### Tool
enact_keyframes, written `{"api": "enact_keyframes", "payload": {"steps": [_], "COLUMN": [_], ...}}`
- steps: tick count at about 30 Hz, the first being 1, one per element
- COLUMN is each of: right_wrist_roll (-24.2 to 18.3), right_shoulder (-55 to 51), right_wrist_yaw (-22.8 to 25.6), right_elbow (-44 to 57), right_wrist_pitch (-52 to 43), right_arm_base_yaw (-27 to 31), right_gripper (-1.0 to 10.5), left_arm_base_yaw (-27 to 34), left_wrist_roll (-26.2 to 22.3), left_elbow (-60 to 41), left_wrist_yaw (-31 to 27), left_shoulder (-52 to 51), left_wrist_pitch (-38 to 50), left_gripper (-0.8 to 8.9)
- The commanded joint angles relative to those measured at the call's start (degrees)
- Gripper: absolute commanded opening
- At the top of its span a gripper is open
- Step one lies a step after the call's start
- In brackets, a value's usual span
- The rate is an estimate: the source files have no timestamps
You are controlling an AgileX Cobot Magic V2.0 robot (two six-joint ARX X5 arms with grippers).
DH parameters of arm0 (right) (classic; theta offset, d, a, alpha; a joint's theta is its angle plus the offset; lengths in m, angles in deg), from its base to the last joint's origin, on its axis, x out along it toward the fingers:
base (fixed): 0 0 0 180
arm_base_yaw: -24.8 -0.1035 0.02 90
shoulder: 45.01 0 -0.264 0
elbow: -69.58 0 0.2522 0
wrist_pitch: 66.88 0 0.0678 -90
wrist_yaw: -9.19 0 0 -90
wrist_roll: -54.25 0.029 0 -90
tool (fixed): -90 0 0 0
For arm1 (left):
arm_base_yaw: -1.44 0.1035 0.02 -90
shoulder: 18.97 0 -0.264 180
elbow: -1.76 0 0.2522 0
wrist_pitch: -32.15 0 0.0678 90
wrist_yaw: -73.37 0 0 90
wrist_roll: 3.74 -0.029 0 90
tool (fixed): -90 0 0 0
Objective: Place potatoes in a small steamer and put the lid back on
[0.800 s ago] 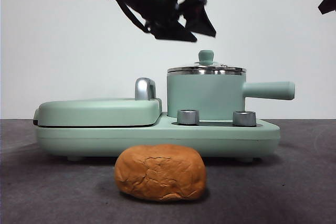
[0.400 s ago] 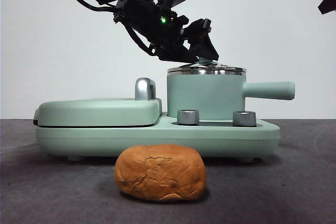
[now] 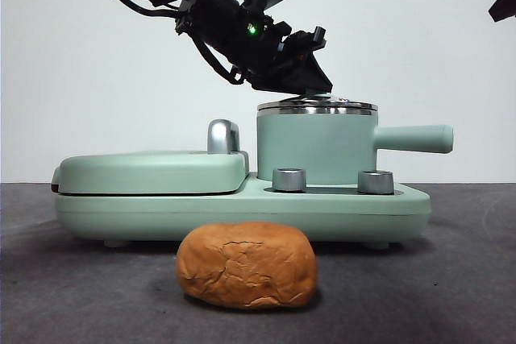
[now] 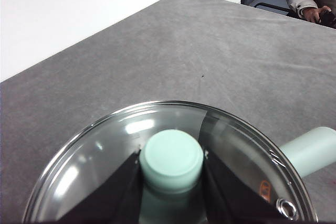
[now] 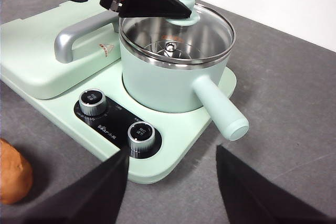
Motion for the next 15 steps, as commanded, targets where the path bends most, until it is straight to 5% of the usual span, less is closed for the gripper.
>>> {"api": "enact_keyframes", "payload": {"steps": [1, 15], "right_wrist_roll": [0.76, 0.76], "right_shoulder": [0.24, 0.22], "right_wrist_yaw": [1.07, 1.55], "right_elbow": [-1.01, -1.01], "right_wrist_pitch": [-0.55, -0.17], "right_arm_base_yaw": [-0.15, -0.15], "right_gripper": [2.6, 2.6], "left_arm_base_yaw": [-0.26, -0.26], "left_wrist_roll": [-0.70, -4.15], "left_elbow": [1.66, 1.66], "left_wrist_yaw": [-0.28, -0.42], "left_shoulder": [1.49, -1.27], "left_wrist_pitch": [0.50, 0.35], "left_gripper": [0.06, 0.07]}}
